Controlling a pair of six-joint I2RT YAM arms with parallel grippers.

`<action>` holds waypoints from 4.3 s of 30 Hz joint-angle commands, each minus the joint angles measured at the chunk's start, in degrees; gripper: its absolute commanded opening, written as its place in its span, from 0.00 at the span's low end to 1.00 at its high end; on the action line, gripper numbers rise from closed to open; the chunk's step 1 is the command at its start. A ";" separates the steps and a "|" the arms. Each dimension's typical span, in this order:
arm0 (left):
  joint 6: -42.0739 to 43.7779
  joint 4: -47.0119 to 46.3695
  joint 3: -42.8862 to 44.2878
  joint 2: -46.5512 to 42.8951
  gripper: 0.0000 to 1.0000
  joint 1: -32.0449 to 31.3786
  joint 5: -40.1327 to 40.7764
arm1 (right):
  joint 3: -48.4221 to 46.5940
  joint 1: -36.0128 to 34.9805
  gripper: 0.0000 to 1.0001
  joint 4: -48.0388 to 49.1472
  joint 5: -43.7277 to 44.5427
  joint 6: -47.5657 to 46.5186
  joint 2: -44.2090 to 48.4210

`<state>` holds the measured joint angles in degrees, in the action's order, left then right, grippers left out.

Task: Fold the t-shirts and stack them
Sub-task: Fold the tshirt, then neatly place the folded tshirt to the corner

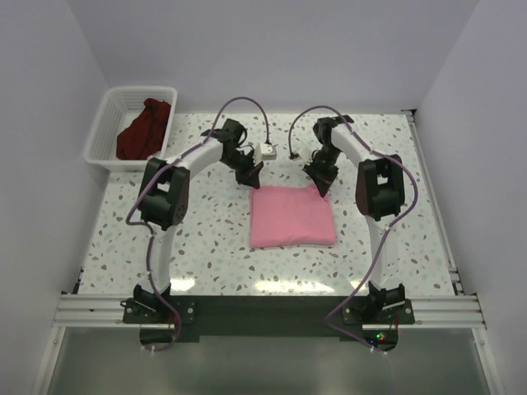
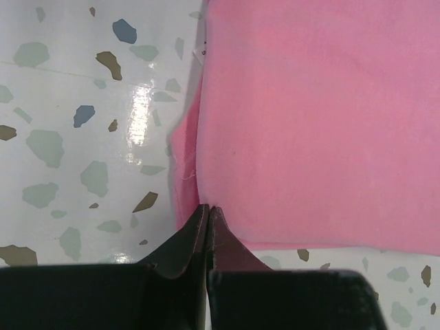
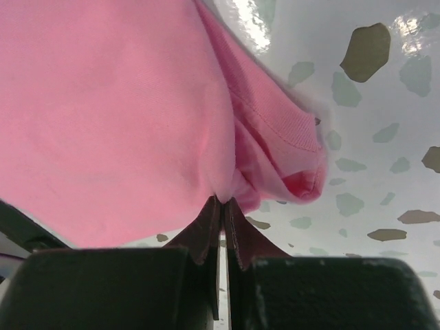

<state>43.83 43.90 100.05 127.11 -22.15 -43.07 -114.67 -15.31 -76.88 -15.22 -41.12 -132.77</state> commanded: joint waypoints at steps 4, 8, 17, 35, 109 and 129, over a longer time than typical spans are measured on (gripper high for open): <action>1.52 2.15 -1.87 -7.40 0.00 1.23 -1.32 | 3.57 0.54 0.00 1.73 3.88 0.69 -3.20; 1.87 2.16 -3.63 -9.51 0.00 2.37 -0.18 | 4.63 0.89 0.00 2.26 4.68 0.52 -2.85; -0.67 -2.23 -2.76 -4.33 0.00 3.96 2.81 | 4.11 0.98 0.00 1.65 3.54 0.61 -2.67; -2.00 -6.63 -1.09 2.88 0.00 3.96 7.47 | -4.85 1.60 0.13 -7.32 -1.13 -0.80 0.68; -41.00 -27.28 -44.16 -39.22 1.00 4.30 5.62 | 33.73 -2.16 0.99 18.77 -8.10 30.29 32.58; -41.81 -25.00 -39.14 -40.80 1.00 12.57 11.34 | 34.50 -11.79 0.99 26.79 14.34 27.26 17.18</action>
<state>1.17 18.76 58.81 87.07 -10.35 -31.86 -85.21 -34.83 -49.04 -2.83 -8.12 -116.64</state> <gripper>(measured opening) 0.997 0.985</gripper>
